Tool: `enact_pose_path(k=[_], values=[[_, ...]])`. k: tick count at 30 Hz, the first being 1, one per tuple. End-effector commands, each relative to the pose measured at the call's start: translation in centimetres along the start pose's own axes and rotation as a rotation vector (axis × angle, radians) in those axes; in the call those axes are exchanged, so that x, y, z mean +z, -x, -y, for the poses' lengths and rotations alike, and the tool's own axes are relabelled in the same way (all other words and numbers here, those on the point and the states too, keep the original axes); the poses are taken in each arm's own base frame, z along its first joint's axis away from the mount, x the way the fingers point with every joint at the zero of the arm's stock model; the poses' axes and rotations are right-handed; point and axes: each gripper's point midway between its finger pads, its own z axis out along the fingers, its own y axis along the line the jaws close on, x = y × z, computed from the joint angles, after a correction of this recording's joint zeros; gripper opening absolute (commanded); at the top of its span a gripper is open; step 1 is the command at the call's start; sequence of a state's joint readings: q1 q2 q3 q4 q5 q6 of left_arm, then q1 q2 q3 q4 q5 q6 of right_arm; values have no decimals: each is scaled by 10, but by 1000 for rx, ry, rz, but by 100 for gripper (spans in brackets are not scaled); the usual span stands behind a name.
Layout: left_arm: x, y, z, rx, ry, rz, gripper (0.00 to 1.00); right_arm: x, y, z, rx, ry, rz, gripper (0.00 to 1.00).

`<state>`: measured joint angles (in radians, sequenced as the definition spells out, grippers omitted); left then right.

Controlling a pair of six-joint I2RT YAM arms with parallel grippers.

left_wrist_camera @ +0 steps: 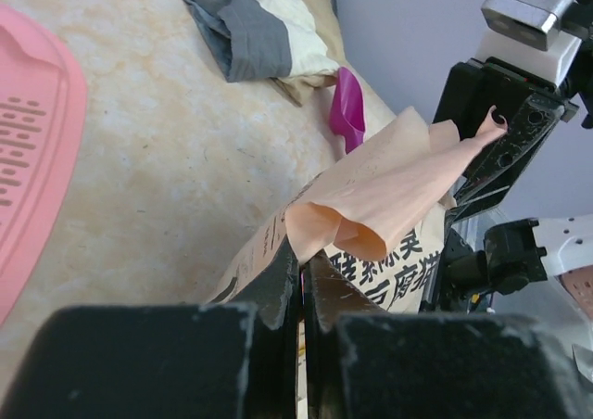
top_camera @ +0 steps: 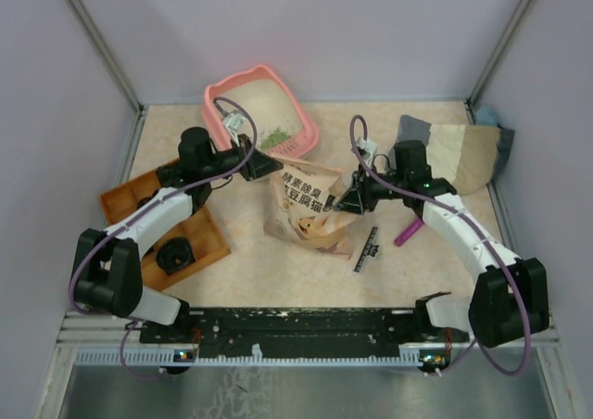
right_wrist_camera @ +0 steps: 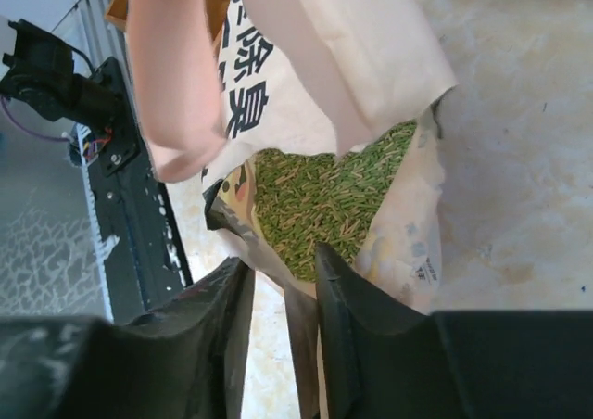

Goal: Fill the litter box with clean litter
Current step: Close the cat litter bag at the center of the board.

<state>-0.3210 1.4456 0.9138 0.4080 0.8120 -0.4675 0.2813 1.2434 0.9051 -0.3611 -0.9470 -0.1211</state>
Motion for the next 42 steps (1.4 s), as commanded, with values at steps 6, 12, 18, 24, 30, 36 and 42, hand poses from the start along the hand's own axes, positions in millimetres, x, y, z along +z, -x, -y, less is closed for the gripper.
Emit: enact_pose_path(k=[6, 12, 18, 24, 30, 36, 42], values=[[-23, 102, -37, 84, 373, 292, 0, 3, 32, -35, 109, 156, 213, 0], [-34, 115, -38, 41, 444, 359, 42, 0, 37, -45, 192, 183, 301, 0], [-41, 63, -47, -13, 553, 224, 57, -1, 37, -42, 319, 125, 387, 0], [-59, 16, -43, -27, 607, 151, 60, -6, 44, -51, 458, 169, 538, 0], [-54, -38, -20, -71, 529, 46, 59, 3, 23, -20, 388, -98, 384, 27], [-36, -87, -9, -119, 462, -72, 53, -2, 10, 13, 333, -277, 365, 0], [-25, -107, 7, -13, 477, -159, 54, 8, -16, 32, 417, -311, 380, 0]])
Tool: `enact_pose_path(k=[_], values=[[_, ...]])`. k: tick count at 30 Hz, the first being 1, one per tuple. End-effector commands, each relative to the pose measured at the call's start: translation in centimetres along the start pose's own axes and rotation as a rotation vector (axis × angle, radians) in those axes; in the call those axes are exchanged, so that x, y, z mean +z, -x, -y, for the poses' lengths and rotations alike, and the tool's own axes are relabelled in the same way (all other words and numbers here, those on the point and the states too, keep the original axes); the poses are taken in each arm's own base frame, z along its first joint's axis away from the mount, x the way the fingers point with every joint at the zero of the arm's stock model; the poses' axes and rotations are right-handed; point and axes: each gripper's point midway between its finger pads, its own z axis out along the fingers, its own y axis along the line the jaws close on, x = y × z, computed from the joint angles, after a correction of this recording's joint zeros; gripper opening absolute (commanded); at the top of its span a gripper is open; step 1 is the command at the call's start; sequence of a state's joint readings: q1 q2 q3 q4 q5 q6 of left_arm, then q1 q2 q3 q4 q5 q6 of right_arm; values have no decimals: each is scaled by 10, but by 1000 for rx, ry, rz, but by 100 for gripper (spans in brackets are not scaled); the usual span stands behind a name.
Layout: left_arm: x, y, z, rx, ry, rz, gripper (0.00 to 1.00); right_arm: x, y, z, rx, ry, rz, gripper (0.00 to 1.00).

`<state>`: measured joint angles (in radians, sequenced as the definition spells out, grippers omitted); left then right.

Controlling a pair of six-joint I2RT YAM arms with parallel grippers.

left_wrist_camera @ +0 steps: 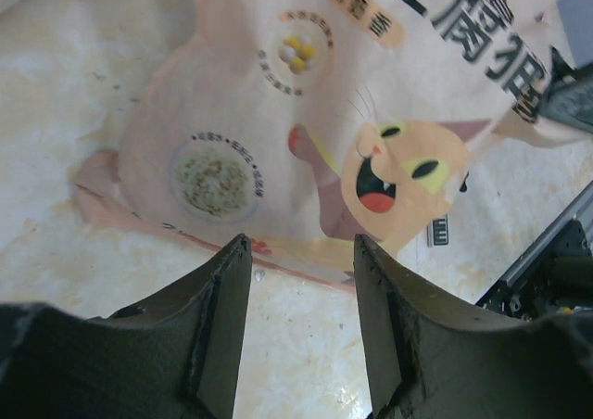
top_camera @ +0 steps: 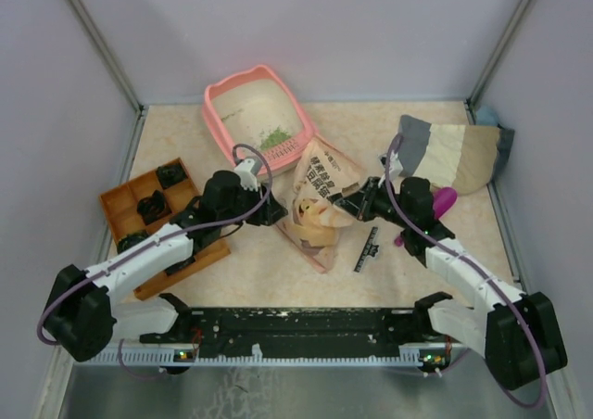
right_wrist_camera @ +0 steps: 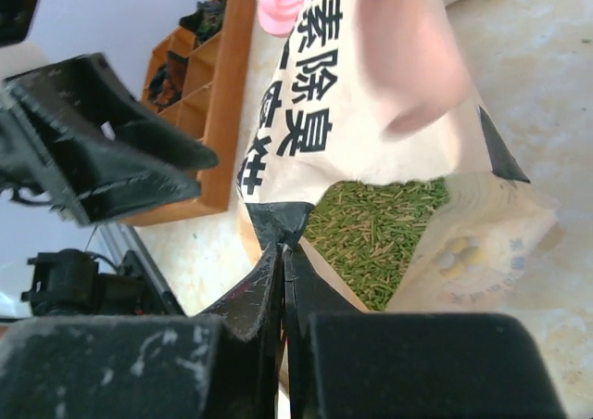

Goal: Fill the litter box with clean litter
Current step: Close the cat litter bag at the center of the board.

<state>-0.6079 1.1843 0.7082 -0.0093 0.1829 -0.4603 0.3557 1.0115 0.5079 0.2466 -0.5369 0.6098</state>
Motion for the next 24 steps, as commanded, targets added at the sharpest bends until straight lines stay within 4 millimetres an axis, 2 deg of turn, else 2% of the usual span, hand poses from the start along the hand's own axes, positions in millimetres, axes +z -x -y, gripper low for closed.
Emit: enact_pose_path(k=[1, 5, 8, 12, 14, 18, 21, 24], values=[[0, -2, 15, 72, 7, -2, 54, 5, -14, 26, 37, -65, 24, 0], [4, -20, 18, 45, -3, -28, 53, 14, -25, 30, 109, -48, 22, 0], [9, -24, 9, 54, 32, -30, 52, 19, -25, 30, 109, -55, 7, 0], [13, -12, -9, 104, 138, -3, 52, 27, -5, 20, 114, -34, 50, 0], [12, 2, -19, 130, 212, 22, 53, 36, 0, 6, 138, 6, 57, 0], [6, 29, -18, 159, 256, 56, 53, 54, -8, -10, 194, 7, 70, 0], [6, 29, -20, 125, 255, 45, 53, 68, -21, -27, 225, 38, 68, 0], [4, 18, -23, 103, 254, -2, 48, 76, -27, -36, 214, 30, 70, 0]])
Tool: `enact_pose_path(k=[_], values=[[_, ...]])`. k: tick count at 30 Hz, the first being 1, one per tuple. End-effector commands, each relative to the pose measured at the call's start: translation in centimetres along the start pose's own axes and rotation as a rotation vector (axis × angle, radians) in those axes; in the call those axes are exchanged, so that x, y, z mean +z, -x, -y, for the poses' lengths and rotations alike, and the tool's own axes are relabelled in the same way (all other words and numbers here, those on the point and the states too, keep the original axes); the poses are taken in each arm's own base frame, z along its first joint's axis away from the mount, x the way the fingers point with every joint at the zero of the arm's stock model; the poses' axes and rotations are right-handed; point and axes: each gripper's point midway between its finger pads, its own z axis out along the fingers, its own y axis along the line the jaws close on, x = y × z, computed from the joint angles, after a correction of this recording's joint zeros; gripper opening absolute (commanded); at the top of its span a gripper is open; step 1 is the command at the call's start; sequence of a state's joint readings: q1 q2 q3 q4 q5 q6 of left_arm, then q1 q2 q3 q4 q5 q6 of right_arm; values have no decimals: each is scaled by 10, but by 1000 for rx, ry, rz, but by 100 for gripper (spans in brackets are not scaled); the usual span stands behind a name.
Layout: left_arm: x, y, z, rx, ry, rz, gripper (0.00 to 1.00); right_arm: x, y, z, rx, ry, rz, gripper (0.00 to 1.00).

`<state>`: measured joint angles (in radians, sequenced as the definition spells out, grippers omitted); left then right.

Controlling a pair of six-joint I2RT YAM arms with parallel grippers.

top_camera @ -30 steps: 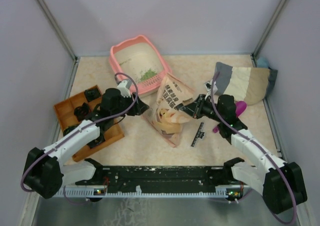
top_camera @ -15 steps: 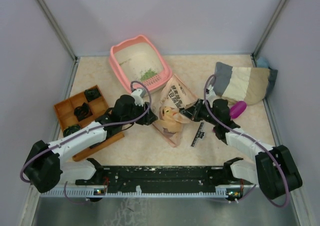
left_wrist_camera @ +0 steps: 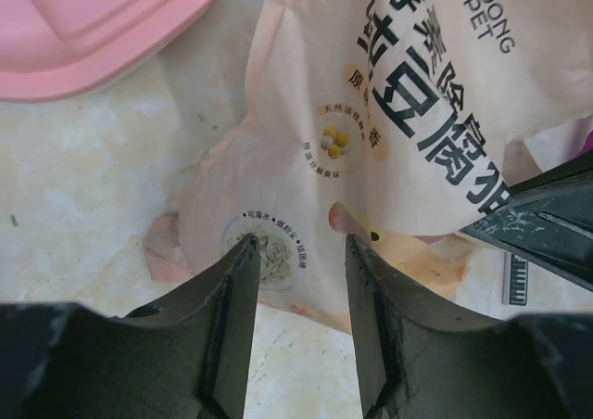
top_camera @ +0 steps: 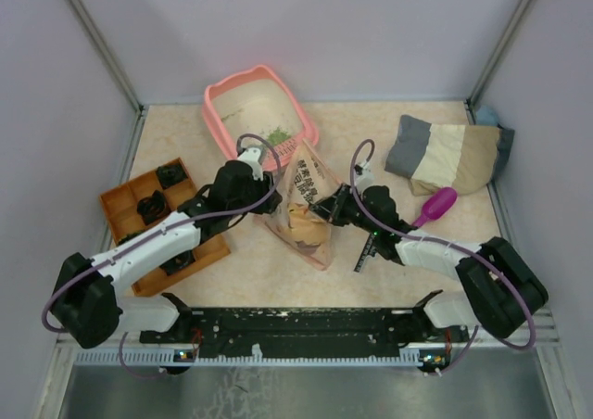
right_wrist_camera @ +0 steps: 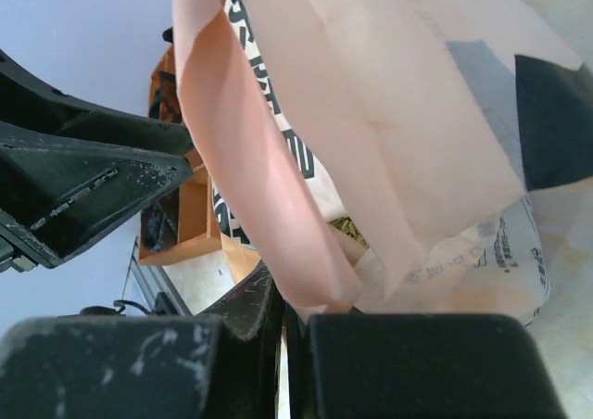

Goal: Fill the litter box with clean litter
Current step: Close the cat litter bag at the center of the board.

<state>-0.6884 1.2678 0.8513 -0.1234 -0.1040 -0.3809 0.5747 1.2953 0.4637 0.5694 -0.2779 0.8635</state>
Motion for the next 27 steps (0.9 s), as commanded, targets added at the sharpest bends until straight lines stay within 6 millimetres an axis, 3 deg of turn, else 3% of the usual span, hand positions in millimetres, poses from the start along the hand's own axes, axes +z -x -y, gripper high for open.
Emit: enact_pose_path(k=[1, 5, 9, 11, 15, 20, 23, 27], values=[[-6, -11, -8, -7, 23, -62, 47, 15, 7, -43, 10, 85, 57, 0], [-18, -22, 13, -13, -100, -121, 46, 8, 17, -38, -26, 30, 104, 0], [-26, -49, 40, -114, -246, -172, 44, -4, 36, -10, -159, -98, 151, 0], [-24, -69, 40, -155, -262, -188, 43, -10, 44, 6, -196, -141, 149, 0], [-7, -91, 21, -168, -183, -202, 40, -16, 32, 27, -268, -191, 78, 0], [18, -79, -13, -156, -13, -174, 32, -24, 4, 43, -258, -187, 4, 0], [28, -72, -38, -156, 64, -180, 31, -26, -11, 39, -235, -159, -21, 0], [33, -54, -71, -185, 123, -156, 30, -21, -28, 16, -214, -100, -43, 0]])
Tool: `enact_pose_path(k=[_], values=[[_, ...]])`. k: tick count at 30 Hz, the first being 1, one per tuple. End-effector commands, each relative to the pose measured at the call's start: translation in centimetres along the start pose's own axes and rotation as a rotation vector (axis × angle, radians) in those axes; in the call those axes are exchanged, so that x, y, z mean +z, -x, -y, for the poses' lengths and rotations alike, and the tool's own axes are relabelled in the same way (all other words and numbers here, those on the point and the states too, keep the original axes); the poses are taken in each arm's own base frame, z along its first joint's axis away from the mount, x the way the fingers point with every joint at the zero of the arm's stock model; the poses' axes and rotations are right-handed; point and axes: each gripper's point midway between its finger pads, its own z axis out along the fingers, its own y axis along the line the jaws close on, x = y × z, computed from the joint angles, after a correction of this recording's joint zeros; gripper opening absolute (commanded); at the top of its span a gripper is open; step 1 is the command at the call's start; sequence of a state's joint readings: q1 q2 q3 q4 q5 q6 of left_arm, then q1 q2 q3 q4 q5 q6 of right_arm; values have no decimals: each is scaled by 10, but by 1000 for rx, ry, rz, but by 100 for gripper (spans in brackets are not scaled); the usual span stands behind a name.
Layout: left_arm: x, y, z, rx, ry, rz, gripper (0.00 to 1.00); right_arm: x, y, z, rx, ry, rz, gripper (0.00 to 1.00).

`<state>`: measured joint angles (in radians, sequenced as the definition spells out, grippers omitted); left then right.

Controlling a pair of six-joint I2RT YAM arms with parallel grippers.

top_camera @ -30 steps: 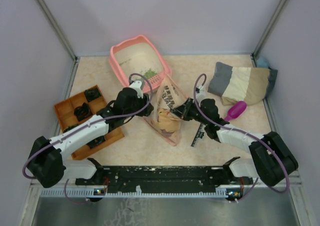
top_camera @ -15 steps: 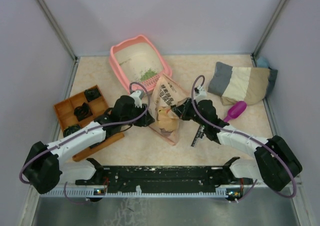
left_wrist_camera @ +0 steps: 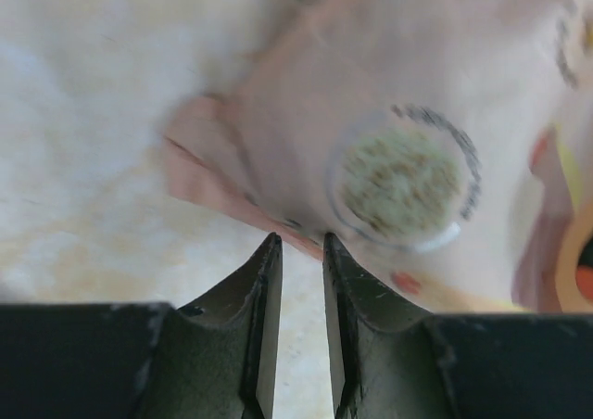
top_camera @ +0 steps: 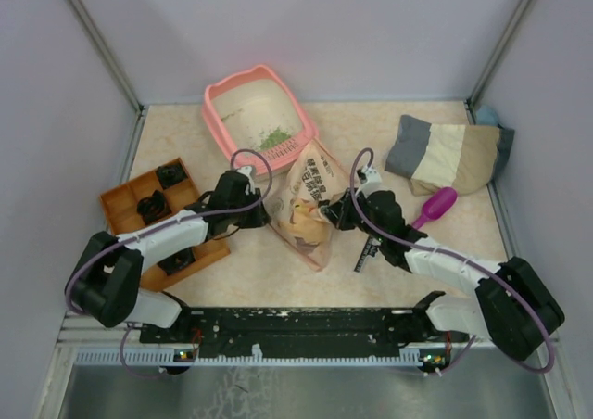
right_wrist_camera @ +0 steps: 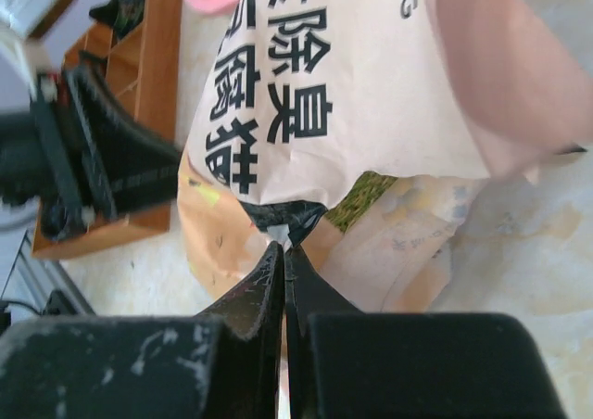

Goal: Fill the litter box with clean litter
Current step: Close the cat litter bag at the center of the board.

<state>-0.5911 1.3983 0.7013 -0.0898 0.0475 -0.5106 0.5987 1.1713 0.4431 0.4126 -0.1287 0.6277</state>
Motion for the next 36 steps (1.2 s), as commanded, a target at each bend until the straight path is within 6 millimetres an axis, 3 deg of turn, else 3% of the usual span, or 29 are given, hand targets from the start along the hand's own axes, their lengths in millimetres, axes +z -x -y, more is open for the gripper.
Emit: enact_pose_path(k=[1, 5, 9, 13, 17, 22, 27, 31, 36], values=[[-2, 52, -27, -18, 73, 119, 30, -5, -33, -19, 28, 60, -88, 0], [-15, 77, -26, 4, 80, 171, 33, -6, -20, -21, 3, 28, -68, 0], [-31, 86, 8, 45, -60, 178, 37, -21, 28, -8, -125, -98, 31, 0], [-42, 71, 64, 102, -241, 174, 39, -32, 72, 27, -203, -208, 107, 6], [-47, 53, 102, 174, -312, 153, 41, -36, 94, 43, -199, -242, 114, 27], [-43, 30, 153, 280, -416, 164, 42, -34, 115, 48, -151, -162, 128, 52], [-32, 1, 189, 343, -509, 138, 42, -18, 116, 40, -43, 26, 42, 66], [-9, -27, 193, 376, -521, 101, 42, -3, 113, 33, 3, 113, 6, 69], [16, -55, 171, 422, -454, 63, 42, 9, 108, 38, 16, 146, 2, 66]])
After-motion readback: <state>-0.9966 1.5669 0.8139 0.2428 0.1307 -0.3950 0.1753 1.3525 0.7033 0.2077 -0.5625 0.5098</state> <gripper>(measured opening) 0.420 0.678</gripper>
